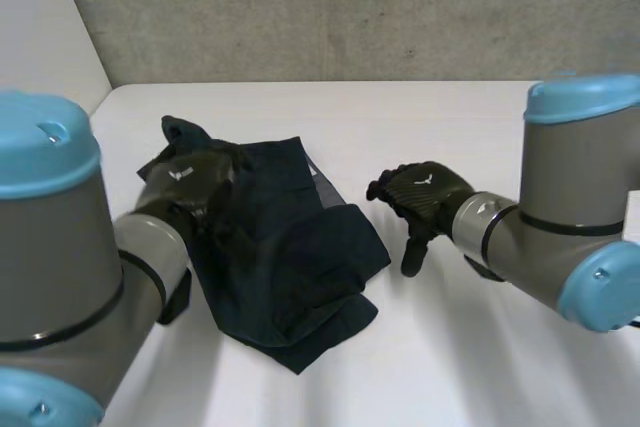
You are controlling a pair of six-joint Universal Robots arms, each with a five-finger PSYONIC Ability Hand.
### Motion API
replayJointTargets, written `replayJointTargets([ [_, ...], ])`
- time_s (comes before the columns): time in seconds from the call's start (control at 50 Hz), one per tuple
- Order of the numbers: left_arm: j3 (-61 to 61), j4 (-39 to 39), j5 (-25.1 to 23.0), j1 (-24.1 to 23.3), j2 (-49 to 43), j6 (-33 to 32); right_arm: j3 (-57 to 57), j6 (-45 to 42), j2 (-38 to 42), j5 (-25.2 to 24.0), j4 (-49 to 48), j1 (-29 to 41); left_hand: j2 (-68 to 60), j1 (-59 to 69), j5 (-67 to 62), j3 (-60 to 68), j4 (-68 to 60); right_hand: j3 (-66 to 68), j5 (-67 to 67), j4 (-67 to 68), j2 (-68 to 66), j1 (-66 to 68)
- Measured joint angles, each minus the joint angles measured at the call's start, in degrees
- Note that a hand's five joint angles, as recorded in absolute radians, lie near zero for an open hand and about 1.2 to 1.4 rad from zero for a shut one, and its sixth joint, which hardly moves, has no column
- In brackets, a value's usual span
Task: Fold the shorts.
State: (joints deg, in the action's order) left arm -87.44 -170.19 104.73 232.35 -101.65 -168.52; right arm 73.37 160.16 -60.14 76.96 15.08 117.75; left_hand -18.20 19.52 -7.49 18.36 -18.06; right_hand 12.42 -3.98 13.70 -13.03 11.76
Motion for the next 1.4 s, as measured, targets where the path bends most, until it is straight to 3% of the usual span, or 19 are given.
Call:
replayJointTargets([
  [0.1,-0.7,0.9,2.2,-3.0,-2.3,5.3,1.5,4.2,1.6,-4.4,-5.9,0.0,0.7,-1.0,0.6,-0.6,0.5,0.0,0.0,0.0,0.0,0.0],
  [0.22,-0.8,0.8,6.0,-4.5,-5.8,8.8,4.0,3.0,2.1,-7.9,-11.6,0.2,0.7,-1.0,0.6,-0.6,0.5,0.0,0.0,0.0,0.0,0.0],
  [0.5,2.1,0.3,7.5,-6.4,-13.3,10.6,5.9,-7.1,7.7,-8.1,-17.4,1.0,0.0,-0.7,-0.4,-0.2,0.1,2.4,-1.7,1.3,-1.9,1.3],
  [0.54,2.7,0.3,7.5,-6.5,-14.2,10.6,5.7,-7.4,8.5,-8.0,-18.7,1.1,-2.7,1.9,-3.5,2.5,-2.8,5.5,-4.3,4.2,-4.9,4.0],
  [0.56,3.4,0.3,7.5,-6.6,-15.4,10.5,5.5,-7.4,9.0,-7.9,-20.1,1.2,-14.9,15.6,-15.5,14.6,-15.1,21.8,-19.2,20.5,-22.5,19.6],
  [0.6,4.1,0.3,7.5,-6.5,-16.3,10.5,5.3,-7.3,9.3,-7.8,-21.4,1.3,-30.0,30.5,-28.8,28.4,-29.0,44.8,-40.4,43.6,-45.1,38.0],
  [0.66,5.4,0.5,7.3,-6.4,-17.3,10.1,5.1,-6.8,8.7,-7.6,-23.2,1.4,-47.9,43.7,-47.4,47.0,-48.0,54.4,-50.8,53.5,-54.3,43.5],
  [0.76,8.4,1.6,6.6,-6.0,-16.8,7.5,4.9,-5.9,4.9,-7.3,-24.0,1.4,-49.9,43.7,-48.4,48.6,-50.3,55.0,-51.5,54.4,-54.4,43.7],
  [0.86,13.8,5.2,3.5,-4.4,-12.7,-3.1,3.7,-4.6,-2.6,-6.0,-22.5,1.4,-50.1,43.7,-48.4,48.9,-50.3,55.0,-51.5,54.5,-54.4,43.7],
  [0.94,20.0,8.1,-2.7,-1.4,-7.8,-15.4,0.0,-3.9,-9.7,-3.8,-16.6,1.1,-50.3,43.7,-48.4,49.1,-50.4,55.0,-51.5,54.5,-54.4,43.7],
  [1.0,23.7,9.5,-7.4,0.2,-5.6,-20.2,-3.4,-3.8,-13.6,-2.5,-10.8,0.9,-50.3,43.7,-48.4,49.6,-50.4,55.0,-51.5,54.5,-54.4,43.7],
  [1.14,29.3,12.0,-16.5,3.8,-4.4,-23.8,-7.3,-3.8,-17.3,-1.0,-1.5,1.4,-50.3,43.8,-48.4,49.6,-50.6,55.0,-51.5,54.5,-54.4,44.2],
  [1.28,29.3,13.5,-21.0,8.4,-9.2,-25.7,-4.8,-3.6,-16.3,1.0,-0.1,1.9,-50.2,43.8,-48.4,49.5,-50.4,55.0,-51.5,54.5,-54.4,44.2],
  [1.3,29.1,13.7,-21.1,8.8,-10.2,-26.2,-4.3,-3.6,-15.7,1.3,-0.2,2.0,-48.2,43.4,-48.0,48.3,-48.8,55.0,-51.5,54.5,-54.4,44.2],
  [1.32,28.7,14.0,-21.2,9.4,-12.0,-27.1,-3.6,-3.5,-14.3,1.8,-0.5,2.1,-36.9,34.5,-38.5,37.5,-37.8,55.0,-51.5,54.5,-54.4,44.2],
  [1.4,27.2,14.5,-21.1,9.9,-16.1,-29.1,-2.0,-2.7,-9.7,2.5,-1.7,2.4,-18.7,15.9,-19.9,18.7,-19.2,55.0,-51.5,54.5,-54.4,44.2],
])
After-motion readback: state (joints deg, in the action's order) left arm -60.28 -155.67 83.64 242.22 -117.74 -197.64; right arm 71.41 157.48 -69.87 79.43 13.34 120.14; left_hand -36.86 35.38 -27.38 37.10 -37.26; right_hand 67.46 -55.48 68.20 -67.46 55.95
